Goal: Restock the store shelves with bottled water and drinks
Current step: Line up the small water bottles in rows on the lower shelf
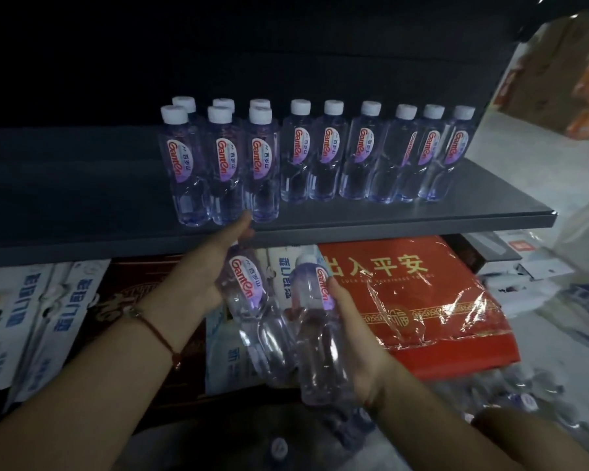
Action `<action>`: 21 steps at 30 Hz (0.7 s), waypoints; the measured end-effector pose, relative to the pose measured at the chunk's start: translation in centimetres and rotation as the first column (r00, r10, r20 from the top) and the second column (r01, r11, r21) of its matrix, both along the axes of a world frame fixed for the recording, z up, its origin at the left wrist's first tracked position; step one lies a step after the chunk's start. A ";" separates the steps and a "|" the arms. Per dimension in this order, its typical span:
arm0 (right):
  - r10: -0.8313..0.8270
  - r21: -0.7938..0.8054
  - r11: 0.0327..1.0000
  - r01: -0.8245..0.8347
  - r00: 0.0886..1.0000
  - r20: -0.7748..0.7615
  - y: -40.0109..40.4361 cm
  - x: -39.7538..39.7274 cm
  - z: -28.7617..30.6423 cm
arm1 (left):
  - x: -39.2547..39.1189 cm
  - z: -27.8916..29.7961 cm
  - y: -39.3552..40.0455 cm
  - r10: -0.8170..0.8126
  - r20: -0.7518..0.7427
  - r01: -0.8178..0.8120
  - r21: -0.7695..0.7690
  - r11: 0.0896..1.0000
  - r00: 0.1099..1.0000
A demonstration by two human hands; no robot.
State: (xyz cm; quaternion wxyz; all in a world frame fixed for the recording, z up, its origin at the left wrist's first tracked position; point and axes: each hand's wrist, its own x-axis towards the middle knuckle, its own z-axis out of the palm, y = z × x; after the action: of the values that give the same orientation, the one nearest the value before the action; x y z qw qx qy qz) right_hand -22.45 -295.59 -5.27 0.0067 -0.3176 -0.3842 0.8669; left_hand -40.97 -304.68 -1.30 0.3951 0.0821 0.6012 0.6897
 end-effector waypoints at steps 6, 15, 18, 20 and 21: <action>-0.037 -0.168 0.986 0.018 0.993 -0.110 -1.4 -1.0 -0.5 | 0.6 -1.4 0.4 0.148 -0.089 -0.146 0.031 0.989 0.985; 0.195 -0.036 0.979 -0.200 0.974 -0.115 1.1 -1.6 -0.9 | 3.8 -3.6 -1.3 -0.041 -0.286 0.011 -0.105 0.994 0.957; 0.149 0.198 0.971 -0.132 0.986 -0.075 1.7 -1.6 -0.1 | 2.7 -3.2 -1.8 -0.116 -0.527 0.022 -0.182 0.983 0.842; 0.041 0.384 0.923 -0.010 0.996 -0.074 2.4 -1.9 0.9 | 1.9 -2.6 -2.2 -0.150 -0.615 0.022 -0.211 0.977 0.774; -0.027 0.459 0.886 0.060 0.997 -0.078 2.8 -2.2 1.6 | 1.4 -2.4 -2.4 -0.155 -0.634 0.023 -0.211 0.977 0.757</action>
State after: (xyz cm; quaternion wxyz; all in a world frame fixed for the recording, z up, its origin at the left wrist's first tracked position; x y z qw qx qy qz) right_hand -24.64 -292.78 -3.69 0.1146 -0.2851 -0.5714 0.7610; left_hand -39.56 -307.04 -3.74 0.2016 0.3053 0.7590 0.5385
